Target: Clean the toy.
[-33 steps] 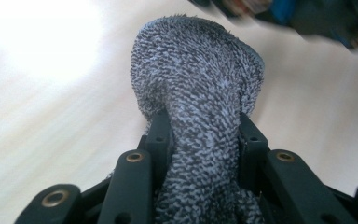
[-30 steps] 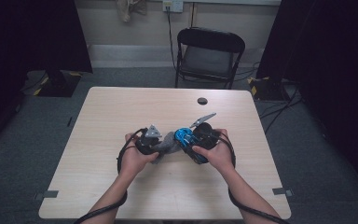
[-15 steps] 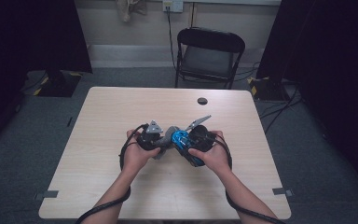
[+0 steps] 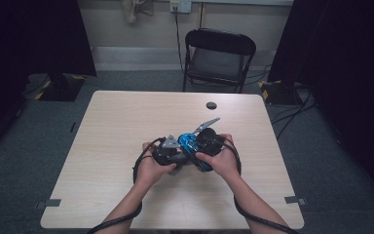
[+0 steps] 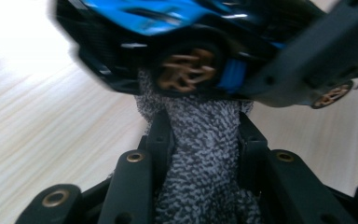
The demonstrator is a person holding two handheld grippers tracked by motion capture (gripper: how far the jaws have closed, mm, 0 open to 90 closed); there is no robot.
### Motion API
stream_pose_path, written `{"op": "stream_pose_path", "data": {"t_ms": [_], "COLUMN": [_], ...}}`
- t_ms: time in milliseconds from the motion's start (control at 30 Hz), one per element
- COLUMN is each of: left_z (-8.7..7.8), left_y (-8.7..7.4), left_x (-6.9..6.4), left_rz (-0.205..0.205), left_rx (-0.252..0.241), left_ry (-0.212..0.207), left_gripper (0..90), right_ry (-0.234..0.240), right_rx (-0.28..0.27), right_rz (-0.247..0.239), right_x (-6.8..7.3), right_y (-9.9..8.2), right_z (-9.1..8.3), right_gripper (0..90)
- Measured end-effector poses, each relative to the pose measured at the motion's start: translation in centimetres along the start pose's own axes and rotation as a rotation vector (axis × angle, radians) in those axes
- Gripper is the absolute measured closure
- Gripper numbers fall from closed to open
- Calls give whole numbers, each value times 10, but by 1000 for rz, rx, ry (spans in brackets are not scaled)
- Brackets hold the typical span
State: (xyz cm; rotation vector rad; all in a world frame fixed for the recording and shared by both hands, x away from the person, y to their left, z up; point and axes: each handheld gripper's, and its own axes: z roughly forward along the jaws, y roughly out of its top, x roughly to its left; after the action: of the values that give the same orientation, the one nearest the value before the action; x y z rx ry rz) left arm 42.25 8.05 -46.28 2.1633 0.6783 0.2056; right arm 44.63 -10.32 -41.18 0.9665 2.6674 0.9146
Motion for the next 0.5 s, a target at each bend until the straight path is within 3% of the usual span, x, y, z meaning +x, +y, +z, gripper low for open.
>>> {"op": "stream_pose_path", "data": {"t_ms": [267,500], "left_z": [8,16], "left_y": [-6,-7], "left_x": [-14,-28], "left_rz": [13,39], "left_rx": [19,68], "left_ry": [-37,-89], "left_gripper": [657,656], "right_ry": [-15,-25], "right_rx": [5,7], "right_rz": [22,32], "right_x": [-5,-7], "right_y": [-2,-1], "right_z": [2,5], "right_gripper": [261,261]}}
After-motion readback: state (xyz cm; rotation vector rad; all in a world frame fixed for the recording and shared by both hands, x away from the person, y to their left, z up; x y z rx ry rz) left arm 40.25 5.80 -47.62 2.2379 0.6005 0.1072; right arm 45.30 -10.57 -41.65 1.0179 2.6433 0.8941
